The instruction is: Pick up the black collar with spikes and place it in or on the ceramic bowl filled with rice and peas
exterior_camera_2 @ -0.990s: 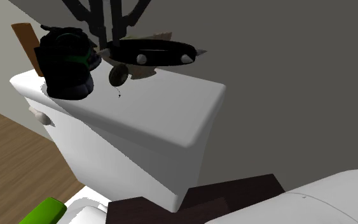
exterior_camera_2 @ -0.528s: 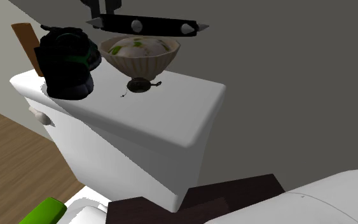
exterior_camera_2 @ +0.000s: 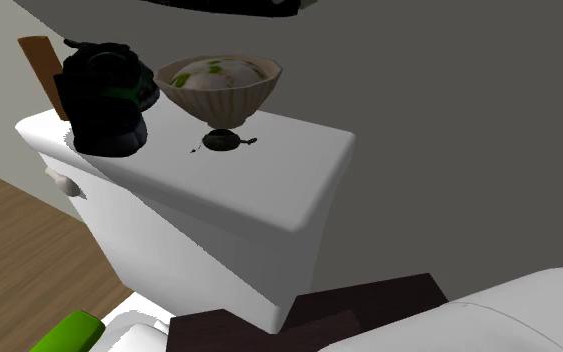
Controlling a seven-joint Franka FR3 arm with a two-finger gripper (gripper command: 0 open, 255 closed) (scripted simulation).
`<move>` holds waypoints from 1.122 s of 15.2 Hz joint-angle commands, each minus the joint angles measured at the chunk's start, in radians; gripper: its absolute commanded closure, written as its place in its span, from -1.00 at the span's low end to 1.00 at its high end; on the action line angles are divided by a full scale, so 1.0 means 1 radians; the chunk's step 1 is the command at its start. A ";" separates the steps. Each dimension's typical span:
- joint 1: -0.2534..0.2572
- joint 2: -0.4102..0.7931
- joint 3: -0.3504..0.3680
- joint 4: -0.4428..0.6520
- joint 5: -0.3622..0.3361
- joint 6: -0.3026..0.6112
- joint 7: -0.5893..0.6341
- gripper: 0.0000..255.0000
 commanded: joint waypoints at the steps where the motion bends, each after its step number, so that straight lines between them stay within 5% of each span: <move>1: -0.007 0.076 0.006 0.059 -0.007 0.017 0.001 1.00; 9: -0.025 0.415 0.035 0.377 -0.053 0.040 0.025 1.00; 17: -0.023 0.392 0.037 0.244 -0.049 0.148 0.008 1.00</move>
